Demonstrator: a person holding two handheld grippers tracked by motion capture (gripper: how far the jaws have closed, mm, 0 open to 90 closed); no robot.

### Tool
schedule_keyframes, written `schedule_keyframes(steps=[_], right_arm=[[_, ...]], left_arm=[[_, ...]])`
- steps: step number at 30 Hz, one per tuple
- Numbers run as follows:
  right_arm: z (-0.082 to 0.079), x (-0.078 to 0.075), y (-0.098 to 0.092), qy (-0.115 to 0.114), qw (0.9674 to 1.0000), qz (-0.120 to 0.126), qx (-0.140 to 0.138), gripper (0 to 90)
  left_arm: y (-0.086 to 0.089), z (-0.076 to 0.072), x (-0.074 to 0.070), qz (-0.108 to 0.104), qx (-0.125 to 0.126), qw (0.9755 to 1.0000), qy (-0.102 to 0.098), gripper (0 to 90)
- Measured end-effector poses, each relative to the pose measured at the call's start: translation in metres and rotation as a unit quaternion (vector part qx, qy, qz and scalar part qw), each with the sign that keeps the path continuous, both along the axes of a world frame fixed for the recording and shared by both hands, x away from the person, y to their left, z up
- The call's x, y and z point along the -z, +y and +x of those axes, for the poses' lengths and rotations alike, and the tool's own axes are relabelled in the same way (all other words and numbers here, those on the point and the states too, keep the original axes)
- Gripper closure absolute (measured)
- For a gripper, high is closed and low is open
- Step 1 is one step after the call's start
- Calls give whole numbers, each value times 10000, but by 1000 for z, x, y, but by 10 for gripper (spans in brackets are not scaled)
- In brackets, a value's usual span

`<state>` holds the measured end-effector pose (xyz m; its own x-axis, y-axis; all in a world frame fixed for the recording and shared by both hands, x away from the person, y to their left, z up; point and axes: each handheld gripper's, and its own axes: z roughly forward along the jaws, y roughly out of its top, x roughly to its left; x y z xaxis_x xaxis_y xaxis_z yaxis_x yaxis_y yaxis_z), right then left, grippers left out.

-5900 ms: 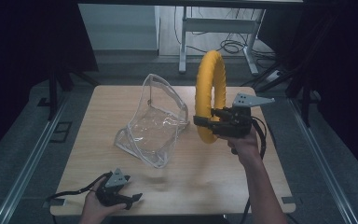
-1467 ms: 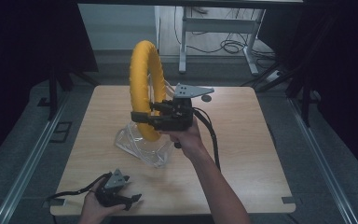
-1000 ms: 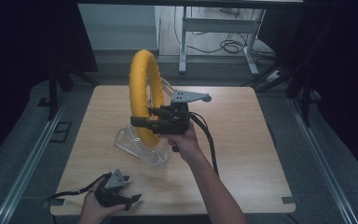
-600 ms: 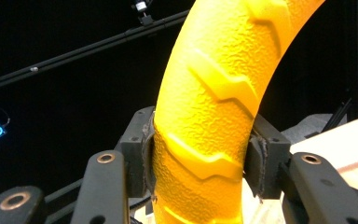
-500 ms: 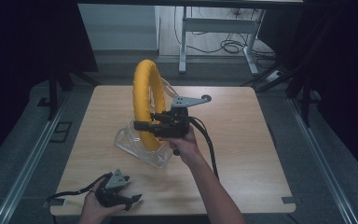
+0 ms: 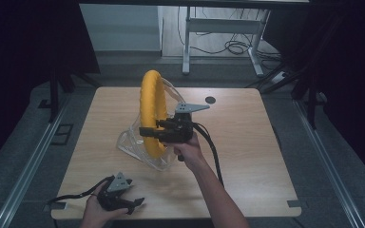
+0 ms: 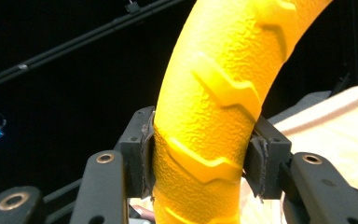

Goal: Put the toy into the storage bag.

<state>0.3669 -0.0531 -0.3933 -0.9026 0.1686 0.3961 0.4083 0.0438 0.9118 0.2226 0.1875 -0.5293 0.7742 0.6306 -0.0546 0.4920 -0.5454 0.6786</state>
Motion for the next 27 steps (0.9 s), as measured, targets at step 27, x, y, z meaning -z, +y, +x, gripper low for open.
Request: schedule_keyframes(steps=[27], right_arm=[[-6, 6, -8, -381, 9953, -405, 787, 358]], left_arm=[[0, 0, 0, -17, -15, 10000, 4, 183]])
